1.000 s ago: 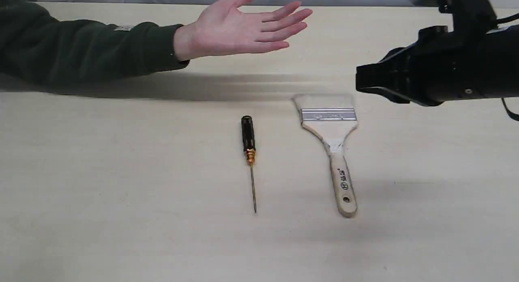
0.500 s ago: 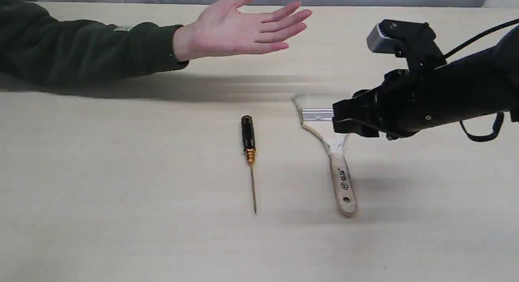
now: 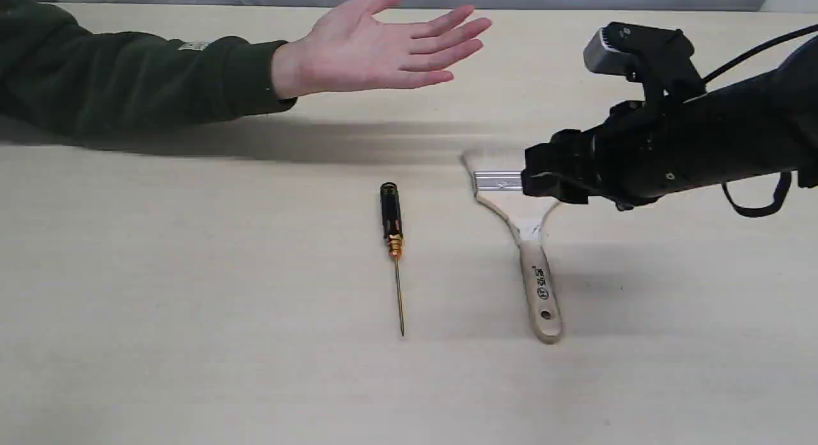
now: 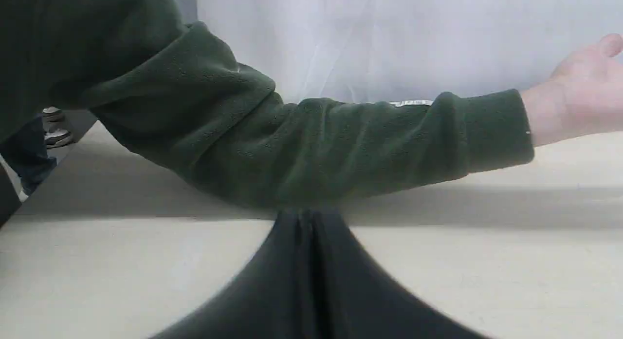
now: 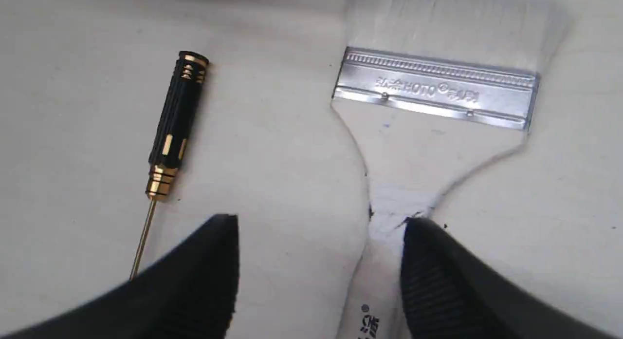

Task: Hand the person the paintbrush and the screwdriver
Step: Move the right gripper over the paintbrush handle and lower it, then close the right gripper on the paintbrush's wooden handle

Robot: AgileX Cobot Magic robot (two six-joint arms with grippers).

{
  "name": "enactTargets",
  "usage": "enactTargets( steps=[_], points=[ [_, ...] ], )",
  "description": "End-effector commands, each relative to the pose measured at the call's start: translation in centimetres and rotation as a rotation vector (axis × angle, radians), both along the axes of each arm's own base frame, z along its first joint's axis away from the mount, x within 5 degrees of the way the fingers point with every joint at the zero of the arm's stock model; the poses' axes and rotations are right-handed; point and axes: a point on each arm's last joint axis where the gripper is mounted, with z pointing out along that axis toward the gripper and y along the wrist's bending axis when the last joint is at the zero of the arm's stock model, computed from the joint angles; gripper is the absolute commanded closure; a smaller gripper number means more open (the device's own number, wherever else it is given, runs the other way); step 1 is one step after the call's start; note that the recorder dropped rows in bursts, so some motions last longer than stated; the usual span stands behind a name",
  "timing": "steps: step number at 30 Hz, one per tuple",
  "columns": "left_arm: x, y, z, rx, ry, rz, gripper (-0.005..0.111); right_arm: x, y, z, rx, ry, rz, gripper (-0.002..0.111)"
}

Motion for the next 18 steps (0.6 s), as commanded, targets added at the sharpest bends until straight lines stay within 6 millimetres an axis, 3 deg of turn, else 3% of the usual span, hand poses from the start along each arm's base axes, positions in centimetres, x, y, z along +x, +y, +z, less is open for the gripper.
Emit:
enactTargets(
  steps=[1, 10, 18],
  points=[
    [0.0, 0.0, 0.0, -0.004, -0.011, -0.007, 0.107, 0.9, 0.3, -0.6, -0.005, 0.063, 0.000, 0.055],
    [0.0, -0.1, 0.0, -0.006, -0.011, -0.007, 0.107, 2.5, 0.1, -3.3, -0.104, 0.194, -0.029, 0.055],
    [0.0, -0.1, 0.0, -0.006, -0.011, -0.007, 0.107, 3.3, 2.2, -5.2, -0.156, 0.248, 0.002, 0.055]
  ],
)
